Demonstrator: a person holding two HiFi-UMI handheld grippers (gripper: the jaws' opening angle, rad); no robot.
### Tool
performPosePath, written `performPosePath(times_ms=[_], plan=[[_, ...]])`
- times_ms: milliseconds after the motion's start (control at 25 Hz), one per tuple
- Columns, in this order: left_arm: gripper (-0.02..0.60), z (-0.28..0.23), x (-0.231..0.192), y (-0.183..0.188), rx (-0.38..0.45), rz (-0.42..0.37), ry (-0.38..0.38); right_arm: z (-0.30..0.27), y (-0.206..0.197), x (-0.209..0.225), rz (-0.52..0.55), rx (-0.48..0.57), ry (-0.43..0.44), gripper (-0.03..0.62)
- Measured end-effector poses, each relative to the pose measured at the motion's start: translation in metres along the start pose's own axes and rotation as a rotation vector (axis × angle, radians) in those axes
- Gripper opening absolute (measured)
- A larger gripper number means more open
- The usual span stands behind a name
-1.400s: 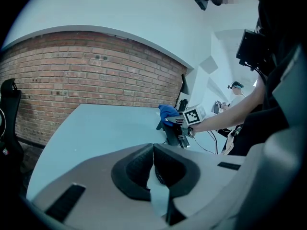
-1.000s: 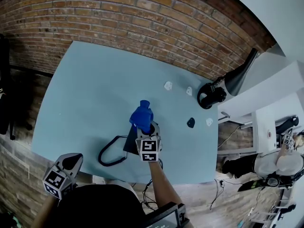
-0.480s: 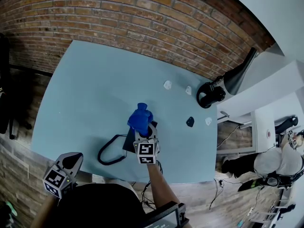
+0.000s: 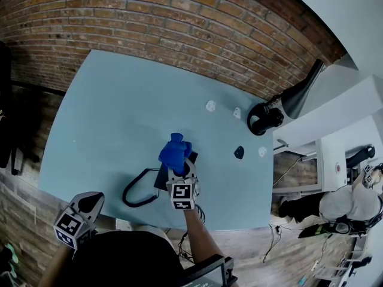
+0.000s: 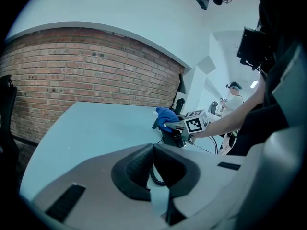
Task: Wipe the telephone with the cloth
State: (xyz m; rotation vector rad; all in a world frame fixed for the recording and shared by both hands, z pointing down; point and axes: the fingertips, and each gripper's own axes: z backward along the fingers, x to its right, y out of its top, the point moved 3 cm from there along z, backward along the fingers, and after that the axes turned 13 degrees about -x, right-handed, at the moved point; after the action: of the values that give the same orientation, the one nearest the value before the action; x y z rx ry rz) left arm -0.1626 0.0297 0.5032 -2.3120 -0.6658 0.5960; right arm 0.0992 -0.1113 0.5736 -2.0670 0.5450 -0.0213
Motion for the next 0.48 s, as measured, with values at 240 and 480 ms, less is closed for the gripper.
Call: performPosePath(times_ms=[240, 480], plan=[[0.008, -0.0047, 0.0028, 0.0002, -0.004, 0.001, -0.009, 0.0021, -0.0068, -0.0031, -0.012, -0.016, 0.010, 0.143], [0.008, -0.0044, 0.0022, -0.0001, -0.002, 0.001, -0.008, 0.0043, -0.0076, -0.0049, -0.011, -0.017, -0.001, 0.143]])
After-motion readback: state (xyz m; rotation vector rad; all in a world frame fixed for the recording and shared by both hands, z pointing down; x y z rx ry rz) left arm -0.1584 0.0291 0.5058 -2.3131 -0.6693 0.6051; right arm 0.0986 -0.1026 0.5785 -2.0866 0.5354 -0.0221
